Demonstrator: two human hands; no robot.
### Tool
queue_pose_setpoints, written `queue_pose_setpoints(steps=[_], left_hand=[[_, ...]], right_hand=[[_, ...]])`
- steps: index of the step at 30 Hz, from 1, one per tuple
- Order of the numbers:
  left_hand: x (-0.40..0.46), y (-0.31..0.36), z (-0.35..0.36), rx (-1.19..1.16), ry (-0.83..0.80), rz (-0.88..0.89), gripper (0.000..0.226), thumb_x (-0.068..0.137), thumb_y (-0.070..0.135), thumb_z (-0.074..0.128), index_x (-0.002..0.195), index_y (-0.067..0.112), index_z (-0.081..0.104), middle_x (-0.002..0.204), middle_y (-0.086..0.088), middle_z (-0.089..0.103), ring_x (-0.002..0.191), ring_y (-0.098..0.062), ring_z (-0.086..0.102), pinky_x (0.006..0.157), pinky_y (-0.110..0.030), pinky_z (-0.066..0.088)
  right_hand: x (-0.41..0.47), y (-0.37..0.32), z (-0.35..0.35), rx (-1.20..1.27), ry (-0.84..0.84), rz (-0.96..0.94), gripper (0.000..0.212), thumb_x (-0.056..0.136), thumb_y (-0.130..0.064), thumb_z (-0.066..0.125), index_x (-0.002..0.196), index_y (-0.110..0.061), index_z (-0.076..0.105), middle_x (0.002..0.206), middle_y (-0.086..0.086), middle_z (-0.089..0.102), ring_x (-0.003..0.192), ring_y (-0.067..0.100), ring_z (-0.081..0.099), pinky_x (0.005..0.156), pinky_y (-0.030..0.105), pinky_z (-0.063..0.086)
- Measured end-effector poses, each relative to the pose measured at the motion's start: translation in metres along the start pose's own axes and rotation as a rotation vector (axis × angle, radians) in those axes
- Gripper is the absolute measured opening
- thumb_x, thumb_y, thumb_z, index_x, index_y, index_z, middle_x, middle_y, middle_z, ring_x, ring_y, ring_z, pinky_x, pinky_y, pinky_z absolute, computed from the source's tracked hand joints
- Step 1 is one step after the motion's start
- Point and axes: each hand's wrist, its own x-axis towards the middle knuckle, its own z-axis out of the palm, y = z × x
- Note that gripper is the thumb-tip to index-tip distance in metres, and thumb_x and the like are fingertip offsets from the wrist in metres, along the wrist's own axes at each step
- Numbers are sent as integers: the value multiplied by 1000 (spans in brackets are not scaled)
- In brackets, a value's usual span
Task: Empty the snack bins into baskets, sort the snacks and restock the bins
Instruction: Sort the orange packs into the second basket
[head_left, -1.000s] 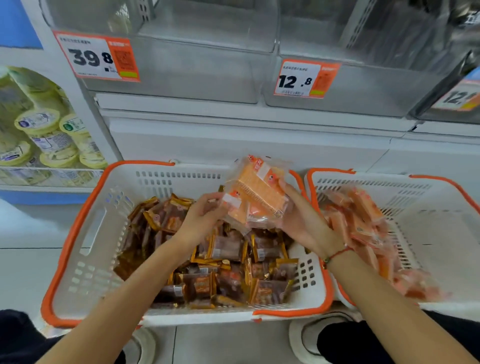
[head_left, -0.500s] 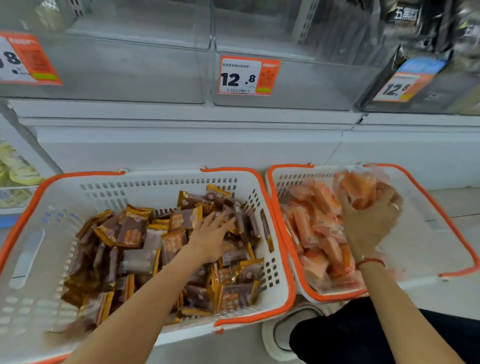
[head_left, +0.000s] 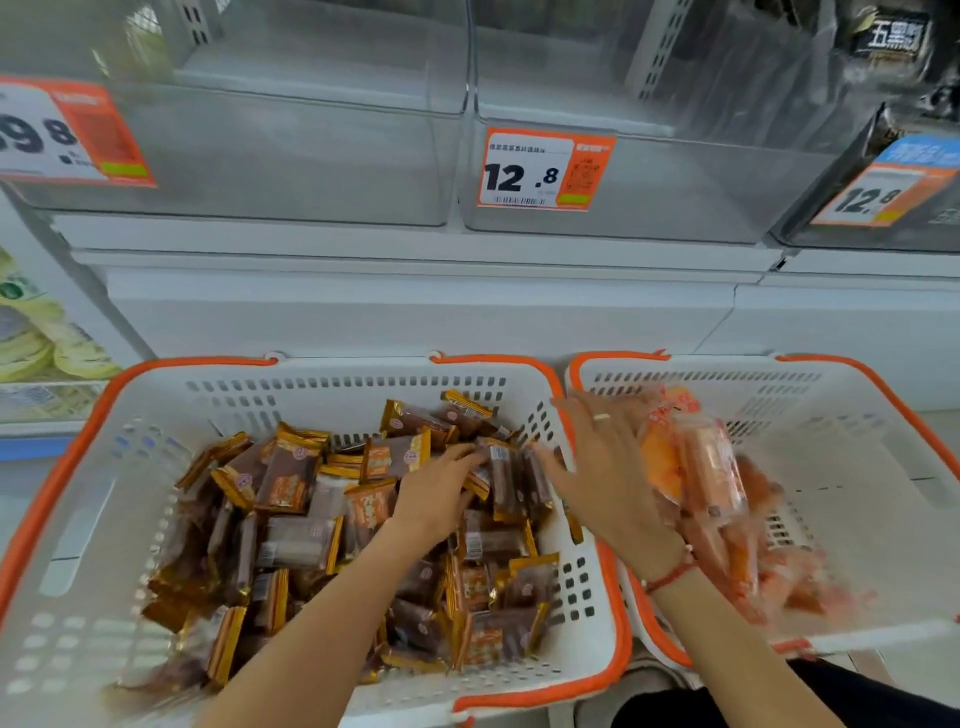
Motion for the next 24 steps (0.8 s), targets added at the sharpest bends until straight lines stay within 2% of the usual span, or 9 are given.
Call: queue_pose_setpoints(steps=[3,6,8,9,11,14,19,22,24], left_hand=[[-8,-22,-14,90,142,82,56,87,8,64,136,34,55,145,9,48,126,-21,53,86,-38,52],[-43,-66,-37,202,175,136,75,59,-4,82,122,32,67,133,5,60,111,-26,64,69,-40,60],[-80,-103,-45,280,174,37,80,48,-12,82,116,29,70,128,2,63,101,-27,66,63,-39,59],[-95,-120,-49,312,169,-52,75,48,-12,82,113,25,72,127,-1,64,102,-29,66,66,-42,59],[-118,-147,-51,350,113,-249,65,57,-7,81,115,19,71,132,-8,61,121,-36,55,90,-53,50],[-127,-157,-45,399,46,-343,55,78,3,67,130,21,62,149,-5,45,142,-31,32,113,-49,24],[-117,-145,-42,312,59,-440,42,94,39,53,134,27,57,152,-1,40,143,-25,30,114,-44,24],[-121,-154,-40,259,46,-418,47,92,40,58,137,27,54,153,0,39,142,-26,32,112,-47,31],[-122,-158,-39,189,39,-416,47,92,35,59,139,27,53,153,0,37,142,-27,30,111,-48,34]], right_hand=[[3,-36,27,118,-311,-85,46,96,-34,54,139,-20,45,144,4,42,133,20,40,105,30,39],[0,-43,64,34,-694,63,87,92,-54,54,154,-13,9,160,17,8,145,34,19,111,42,31],[0,-46,86,-119,-894,91,114,83,-67,56,152,-10,-15,158,25,-12,146,43,9,113,50,27],[2,-50,96,-175,-899,91,120,80,-69,59,151,-11,-19,157,28,-14,145,47,7,113,53,23],[7,-61,109,-213,-834,129,122,77,-63,67,153,-16,-16,156,30,-12,143,50,6,113,57,19],[13,-74,126,-320,-763,193,121,74,-57,74,153,-16,-7,156,31,-4,142,51,11,111,58,24],[21,-79,139,-486,-731,127,116,74,-59,72,153,-16,0,153,30,15,135,49,28,105,54,35],[35,-62,120,-300,-713,65,101,75,-47,73,152,-17,13,141,24,39,118,40,50,85,40,48],[41,-50,106,-150,-719,80,97,73,-43,72,150,-22,17,128,16,51,101,32,60,70,32,47]])
